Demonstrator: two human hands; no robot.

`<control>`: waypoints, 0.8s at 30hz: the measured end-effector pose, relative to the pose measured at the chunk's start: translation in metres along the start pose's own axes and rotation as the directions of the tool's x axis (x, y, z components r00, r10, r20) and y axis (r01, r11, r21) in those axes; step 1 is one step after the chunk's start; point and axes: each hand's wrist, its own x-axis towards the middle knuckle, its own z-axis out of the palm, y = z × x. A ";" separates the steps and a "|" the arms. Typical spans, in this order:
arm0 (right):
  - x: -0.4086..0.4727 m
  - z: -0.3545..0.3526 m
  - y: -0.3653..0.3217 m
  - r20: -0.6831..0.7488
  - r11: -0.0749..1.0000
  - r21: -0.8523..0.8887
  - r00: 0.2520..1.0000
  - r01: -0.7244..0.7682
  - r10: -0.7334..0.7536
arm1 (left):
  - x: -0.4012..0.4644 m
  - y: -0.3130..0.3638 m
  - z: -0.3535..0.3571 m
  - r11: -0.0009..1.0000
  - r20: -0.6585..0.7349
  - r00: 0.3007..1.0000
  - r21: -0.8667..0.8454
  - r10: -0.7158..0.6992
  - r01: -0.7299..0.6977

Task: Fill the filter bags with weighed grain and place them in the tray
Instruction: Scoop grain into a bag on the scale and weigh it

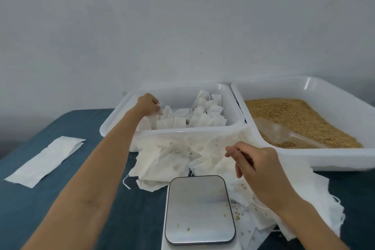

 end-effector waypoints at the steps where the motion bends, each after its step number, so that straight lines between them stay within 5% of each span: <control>1: 0.000 0.000 0.001 0.001 1.000 0.005 1.000 -0.006 0.005 | -0.002 0.001 0.004 1.000 0.042 0.999 0.014 -0.003 0.002; 6: 0.001 0.000 0.005 -0.004 1.000 -0.002 1.000 -0.027 0.027 | -0.006 0.002 0.013 0.999 0.060 0.998 0.047 0.011 -0.014; 11: 0.000 -0.001 0.004 -0.002 0.999 0.006 0.999 -0.034 0.034 | -0.026 0.011 -0.003 1.000 -0.110 0.994 0.010 0.021 -0.020; 14: 0.001 -0.004 0.001 -0.023 0.999 0.029 0.999 -0.039 0.040 | -0.073 0.036 -0.003 0.975 -0.394 0.902 -0.056 0.177 -0.216; 16: 0.001 -0.006 -0.002 -0.051 0.997 0.064 0.998 -0.036 0.040 | -0.120 0.056 0.008 0.898 -0.467 0.825 -0.130 0.319 -0.421; 19: 0.001 -0.008 -0.006 -0.066 0.995 0.091 0.997 -0.034 0.040 | -0.183 0.084 0.036 0.826 -0.355 0.820 -0.184 0.449 -0.532; 24: -0.001 -0.004 -0.007 -0.008 0.998 0.048 0.999 -0.035 0.035 | -0.207 0.109 0.069 0.891 -0.211 0.892 -0.140 0.400 -0.432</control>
